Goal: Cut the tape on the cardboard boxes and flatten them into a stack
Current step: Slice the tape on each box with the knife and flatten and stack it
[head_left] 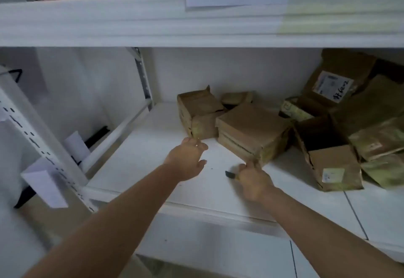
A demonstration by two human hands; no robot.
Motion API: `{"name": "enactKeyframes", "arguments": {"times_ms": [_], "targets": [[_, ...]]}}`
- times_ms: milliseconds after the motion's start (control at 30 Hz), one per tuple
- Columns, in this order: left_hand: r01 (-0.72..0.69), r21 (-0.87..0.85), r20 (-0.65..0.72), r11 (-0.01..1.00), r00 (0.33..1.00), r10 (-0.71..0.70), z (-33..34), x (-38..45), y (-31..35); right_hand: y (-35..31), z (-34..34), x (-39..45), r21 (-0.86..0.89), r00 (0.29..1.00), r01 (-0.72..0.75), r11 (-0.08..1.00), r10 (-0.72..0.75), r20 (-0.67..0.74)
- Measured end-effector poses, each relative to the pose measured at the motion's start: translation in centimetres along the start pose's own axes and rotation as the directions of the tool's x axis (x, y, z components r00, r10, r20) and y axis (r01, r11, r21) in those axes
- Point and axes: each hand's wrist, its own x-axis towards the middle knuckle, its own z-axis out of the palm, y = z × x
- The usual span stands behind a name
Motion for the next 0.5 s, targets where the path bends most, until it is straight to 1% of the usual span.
{"name": "enactKeyframes", "arguments": {"times_ms": [33,100,200,300,400,500], "targets": [[-0.002,0.004,0.007,1.000,1.000,0.002,-0.1,0.6,-0.3,-0.1,0.1,0.2,-0.016,1.000,-0.013,1.000,0.013,0.007],[-0.011,-0.007,-0.007,1.000,1.000,0.010,-0.2,1.9,-1.2,0.1,0.5,0.7,0.023,0.999,-0.035,0.999,0.035,-0.002],[-0.079,0.016,-0.009,0.997,0.997,0.079,-0.9,4.0,-2.0,0.5,0.6,1.5,0.085,0.998,-0.060,0.995,0.061,-0.004],[-0.137,0.029,-0.069,0.990,0.988,0.138,-1.9,5.7,-2.9,0.4,0.1,2.0,0.172,0.997,-0.025,0.985,0.037,-0.064],[-0.108,0.093,-0.136,0.990,0.983,0.120,-2.7,7.4,-3.9,-0.3,-1.1,2.0,0.309,0.983,0.005,0.951,0.052,-0.177],[-0.024,0.123,-0.124,0.992,0.991,0.040,-2.9,9.1,-4.6,-1.1,-2.1,2.0,0.367,0.961,-0.009,0.930,0.109,-0.253]]}}
